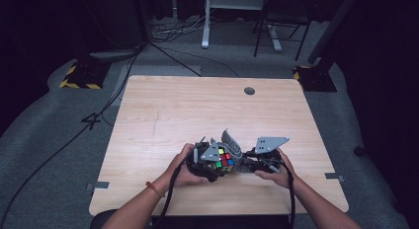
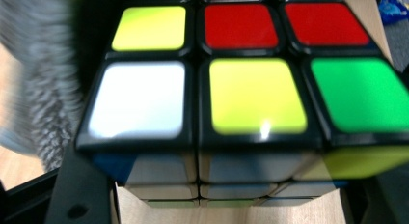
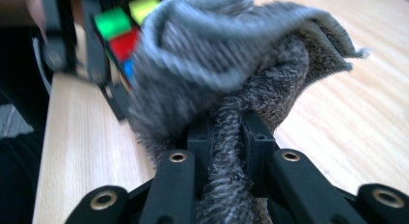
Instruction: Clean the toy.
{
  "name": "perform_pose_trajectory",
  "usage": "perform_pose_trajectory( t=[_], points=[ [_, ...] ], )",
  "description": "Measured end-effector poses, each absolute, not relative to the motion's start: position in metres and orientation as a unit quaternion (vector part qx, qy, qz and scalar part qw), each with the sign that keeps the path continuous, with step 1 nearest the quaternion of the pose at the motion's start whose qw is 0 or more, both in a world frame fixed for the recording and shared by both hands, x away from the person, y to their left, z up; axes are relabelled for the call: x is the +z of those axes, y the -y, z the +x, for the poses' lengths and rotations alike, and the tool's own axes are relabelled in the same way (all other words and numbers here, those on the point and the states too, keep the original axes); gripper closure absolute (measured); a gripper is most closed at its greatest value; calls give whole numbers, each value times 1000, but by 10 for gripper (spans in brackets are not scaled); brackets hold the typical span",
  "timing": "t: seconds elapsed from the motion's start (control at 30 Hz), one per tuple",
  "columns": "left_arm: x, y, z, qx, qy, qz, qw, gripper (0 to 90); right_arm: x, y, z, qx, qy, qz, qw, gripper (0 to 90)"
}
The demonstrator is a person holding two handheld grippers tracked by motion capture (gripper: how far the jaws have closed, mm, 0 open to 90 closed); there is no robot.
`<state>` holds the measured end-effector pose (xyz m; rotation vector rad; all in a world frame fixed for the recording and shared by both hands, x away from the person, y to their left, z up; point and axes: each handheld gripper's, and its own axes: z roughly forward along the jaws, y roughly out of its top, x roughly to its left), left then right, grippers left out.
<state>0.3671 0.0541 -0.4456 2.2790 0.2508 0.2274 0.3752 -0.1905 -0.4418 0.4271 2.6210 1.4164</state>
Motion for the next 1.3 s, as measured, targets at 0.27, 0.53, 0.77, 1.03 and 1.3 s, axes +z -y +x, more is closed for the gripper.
perform_pose_trajectory(
  t=[0.27, 0.53, 0.77, 1.03, 1.3],
  points=[
    [-442, -62, 370, 91, -108, 902, 409, 335, -450, 184, 371, 450, -882, 127, 49, 778],
    [-446, -59, 371, 85, -105, 904, 406, 335, -437, 191, 367, 487, -861, 128, 71, 777],
    [-448, -55, 368, 90, -99, 909, 395, 334, -439, 187, 370, 475, -863, 147, 89, 776],
    [-450, -53, 370, 76, -103, 913, 386, 331, -445, 186, 372, 456, -876, 140, 72, 779],
    [-447, -57, 371, 60, -105, 904, 409, 329, -445, 185, 366, 437, -891, 113, 49, 780]
  ],
)
